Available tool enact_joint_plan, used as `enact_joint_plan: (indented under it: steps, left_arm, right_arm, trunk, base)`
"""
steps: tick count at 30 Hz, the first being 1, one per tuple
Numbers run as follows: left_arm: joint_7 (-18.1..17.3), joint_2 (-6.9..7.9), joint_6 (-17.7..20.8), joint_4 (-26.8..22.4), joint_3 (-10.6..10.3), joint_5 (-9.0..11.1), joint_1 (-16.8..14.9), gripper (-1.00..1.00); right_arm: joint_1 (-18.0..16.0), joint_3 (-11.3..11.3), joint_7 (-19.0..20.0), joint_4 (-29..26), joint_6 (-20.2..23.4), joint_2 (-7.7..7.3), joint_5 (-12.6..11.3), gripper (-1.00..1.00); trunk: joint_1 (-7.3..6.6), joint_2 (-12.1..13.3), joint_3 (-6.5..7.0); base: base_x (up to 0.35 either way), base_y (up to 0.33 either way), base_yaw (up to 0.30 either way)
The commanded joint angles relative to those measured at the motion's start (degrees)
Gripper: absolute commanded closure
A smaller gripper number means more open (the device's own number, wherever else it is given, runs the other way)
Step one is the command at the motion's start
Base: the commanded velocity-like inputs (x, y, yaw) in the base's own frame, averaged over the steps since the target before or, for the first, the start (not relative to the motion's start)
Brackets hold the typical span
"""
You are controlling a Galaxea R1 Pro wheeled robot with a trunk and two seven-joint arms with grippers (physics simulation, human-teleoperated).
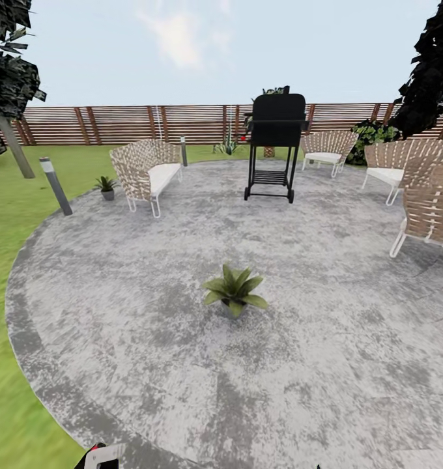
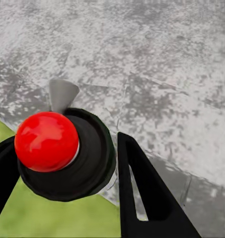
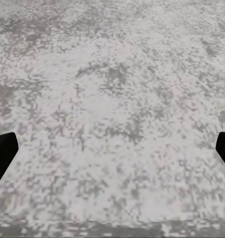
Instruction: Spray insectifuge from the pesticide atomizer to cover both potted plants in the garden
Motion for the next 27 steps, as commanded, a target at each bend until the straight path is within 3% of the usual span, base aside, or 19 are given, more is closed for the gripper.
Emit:
enact_joint_plan:
  steps: [1, 27]
  left_arm:
    - [0.3, -0.01, -0.2, 0.0, 0.1, -0.4, 0.0, 1.00]
    - [-0.3, -0.37, -0.3, -0.1, 0.1, -0.5, 0.1, 1.00]
  right_arm:
    - [0.0, 0.2, 0.1, 0.0, -0.2, -0.01, -0.5, -1.00]
    - [0.0, 0.1, 0.1, 0.2, -0.2, 0.07, -0.5, -1.00]
  trunk:
    - [0.02, 0.0, -0.05]
    - [0.02, 0.0, -0.05]
  base:
    - [0.304, -0.196, 0.000]
    - [0.263, -0.198, 0.000]
